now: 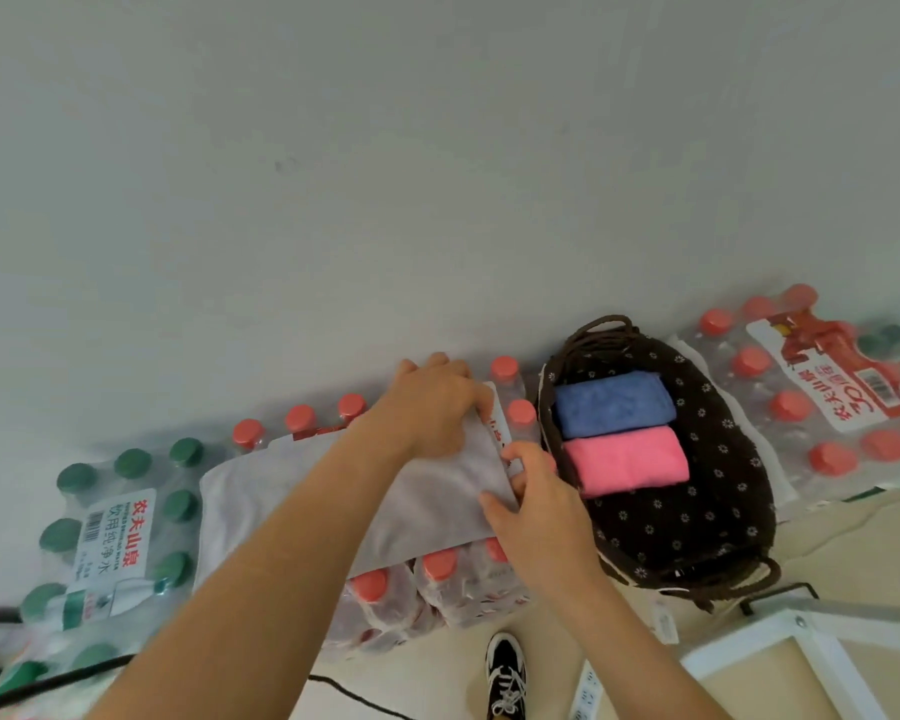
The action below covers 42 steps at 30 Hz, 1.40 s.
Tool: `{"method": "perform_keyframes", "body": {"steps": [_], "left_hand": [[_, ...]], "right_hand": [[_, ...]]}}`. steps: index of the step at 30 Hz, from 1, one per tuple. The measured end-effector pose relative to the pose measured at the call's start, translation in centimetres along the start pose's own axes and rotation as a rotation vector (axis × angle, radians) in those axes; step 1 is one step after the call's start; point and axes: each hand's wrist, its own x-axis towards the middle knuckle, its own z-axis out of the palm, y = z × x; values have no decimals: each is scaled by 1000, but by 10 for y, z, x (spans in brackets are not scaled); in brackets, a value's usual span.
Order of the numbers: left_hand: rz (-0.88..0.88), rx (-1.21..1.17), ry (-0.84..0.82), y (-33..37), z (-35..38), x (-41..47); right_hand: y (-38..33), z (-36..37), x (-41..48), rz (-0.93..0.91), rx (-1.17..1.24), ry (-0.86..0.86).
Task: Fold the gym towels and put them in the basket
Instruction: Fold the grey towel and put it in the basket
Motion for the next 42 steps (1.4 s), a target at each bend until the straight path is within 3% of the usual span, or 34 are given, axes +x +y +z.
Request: {"method": "perform_keyframes", "body": {"steps": [4,8,15,20,28,31,35,40,42], "left_hand": [[-11,88,-49,-8,-12,4],[-62,114,11,-14,-12,12],[37,-190,-80,-21,-11,14],[-54,-307,-98,-21,-7,22],[29,-220,95,-8,15,27],[31,-236,301,-6,31,19],[-102,-191,619,8,50,-15],[-333,-51,379,27,101,-63],[-351,-52,322,32,108,-61]], "right_hand": [[5,1,1,-13,-31,-4],[7,3,6,-28,-81,-13],[8,2,6,-38,-106,-28],[5,2,8,-21,-116,-56],[4,-2,16,25,-157,-129],[3,-4,16,38,-136,-154],[0,-9,16,-7,-252,-90],[-6,-16,29,-145,-398,137],[-12,-12,39,-172,-416,143]]}}
